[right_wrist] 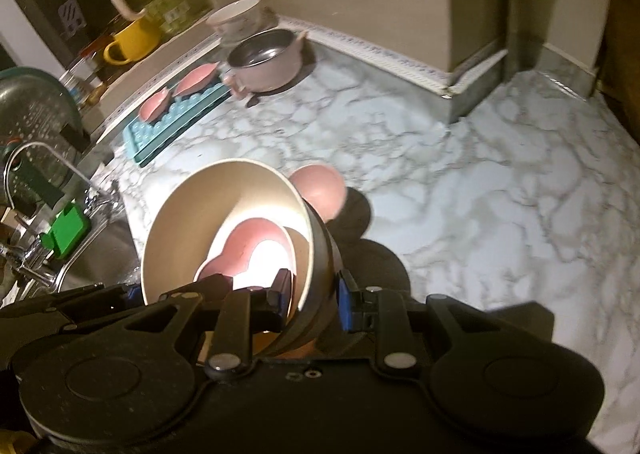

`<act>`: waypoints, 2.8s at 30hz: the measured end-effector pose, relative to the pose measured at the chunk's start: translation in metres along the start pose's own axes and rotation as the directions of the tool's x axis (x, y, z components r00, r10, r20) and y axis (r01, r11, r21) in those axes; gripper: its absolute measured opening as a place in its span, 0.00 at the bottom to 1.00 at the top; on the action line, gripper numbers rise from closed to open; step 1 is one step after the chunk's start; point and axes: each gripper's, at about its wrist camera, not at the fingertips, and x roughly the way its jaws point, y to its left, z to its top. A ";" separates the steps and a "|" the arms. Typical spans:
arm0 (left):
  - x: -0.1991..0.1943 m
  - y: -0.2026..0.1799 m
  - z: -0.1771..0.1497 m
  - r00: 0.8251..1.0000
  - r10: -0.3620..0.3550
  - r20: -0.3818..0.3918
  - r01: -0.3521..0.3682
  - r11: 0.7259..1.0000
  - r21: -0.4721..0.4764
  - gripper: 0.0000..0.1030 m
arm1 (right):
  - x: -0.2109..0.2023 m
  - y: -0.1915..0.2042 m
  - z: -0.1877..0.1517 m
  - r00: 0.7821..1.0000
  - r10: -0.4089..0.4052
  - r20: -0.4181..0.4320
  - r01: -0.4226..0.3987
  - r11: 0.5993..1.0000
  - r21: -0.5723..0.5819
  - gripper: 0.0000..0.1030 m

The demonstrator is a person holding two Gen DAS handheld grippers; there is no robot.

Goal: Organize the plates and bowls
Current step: 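Lift the bowl stack with both tools and carry it toward the mouse-shaped plate, then lower the bowl stack onto the mouse-shaped plate and open both tools, then pull both tools back from the stacked dishes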

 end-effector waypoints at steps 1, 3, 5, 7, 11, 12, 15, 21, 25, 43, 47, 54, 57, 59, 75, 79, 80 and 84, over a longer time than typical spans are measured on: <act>0.000 0.004 -0.001 1.000 0.004 -0.001 -0.004 1.000 -0.005 0.27 | 0.003 0.004 0.000 1.000 0.003 -0.004 -0.003 1.000 -0.003 0.22; 0.001 0.012 -0.003 1.000 0.009 -0.004 -0.009 1.000 -0.016 0.27 | 0.008 0.011 0.000 1.000 0.010 -0.012 -0.010 1.000 -0.014 0.22; 0.002 0.020 -0.005 1.000 0.014 -0.010 -0.014 1.000 -0.027 0.27 | 0.012 0.018 -0.001 1.000 0.015 -0.021 -0.016 1.000 -0.023 0.22; 0.005 0.026 -0.007 1.000 0.021 -0.016 -0.022 0.999 -0.034 0.27 | 0.018 0.024 -0.001 0.999 0.018 -0.031 -0.019 0.999 -0.031 0.22; 0.011 0.035 -0.011 0.999 0.031 -0.026 -0.032 0.999 -0.043 0.27 | 0.029 0.033 -0.003 0.998 0.020 -0.053 -0.023 0.999 -0.043 0.22; 0.013 0.037 -0.012 0.999 0.032 -0.028 -0.033 0.999 -0.043 0.26 | 0.031 0.035 -0.003 0.998 0.020 -0.057 -0.023 0.999 -0.044 0.22; 0.018 0.040 -0.014 0.999 0.029 -0.035 -0.031 0.998 -0.047 0.26 | 0.039 0.037 -0.004 0.998 0.016 -0.068 -0.019 0.999 -0.044 0.22; 0.027 0.041 -0.017 0.999 0.020 -0.041 -0.022 0.999 -0.041 0.26 | 0.049 0.037 -0.007 0.996 0.001 -0.086 -0.004 0.999 -0.042 0.22; 0.030 0.040 -0.019 0.999 0.016 -0.045 -0.018 0.999 -0.036 0.26 | 0.051 0.038 -0.009 0.997 -0.011 -0.083 0.005 0.998 -0.069 0.22; 0.030 0.040 -0.019 1.000 0.026 -0.018 -0.027 0.999 -0.041 0.26 | 0.054 0.033 -0.010 0.997 0.003 -0.074 -0.009 0.997 -0.081 0.29; 0.028 0.040 -0.020 1.000 0.026 -0.010 -0.027 0.999 -0.044 0.26 | 0.051 0.029 -0.010 0.998 0.016 -0.062 -0.020 0.997 -0.070 0.31; 0.019 0.036 -0.025 0.999 0.039 0.023 -0.038 0.999 -0.025 0.27 | 0.042 0.025 -0.013 0.999 0.036 -0.038 -0.039 0.997 -0.073 0.35; 0.014 0.035 -0.027 0.998 0.042 0.036 -0.041 0.999 -0.026 0.27 | 0.036 0.024 -0.014 0.999 0.044 -0.023 -0.046 0.996 -0.076 0.38; 0.010 0.034 -0.029 0.998 0.043 0.050 -0.042 0.999 -0.017 0.28 | 0.032 0.024 -0.015 0.999 0.048 -0.014 -0.049 0.995 -0.082 0.40; -0.036 0.023 -0.044 0.979 0.045 0.198 -0.050 0.999 0.018 0.68 | -0.014 0.011 -0.031 0.986 0.132 0.101 -0.116 0.982 -0.148 0.72; -0.050 0.013 -0.052 0.971 0.032 0.237 -0.045 0.998 0.048 0.69 | -0.032 0.006 -0.039 0.975 0.153 0.163 -0.121 0.975 -0.187 0.83; -0.053 0.010 -0.053 0.968 0.029 0.249 -0.044 0.997 0.056 0.70 | -0.036 0.004 -0.041 0.972 0.157 0.175 -0.122 0.973 -0.197 0.84; -0.066 0.002 -0.061 0.959 0.008 0.283 -0.030 0.997 0.073 0.77 | -0.050 -0.002 -0.049 0.959 0.177 0.221 -0.128 0.967 -0.221 0.90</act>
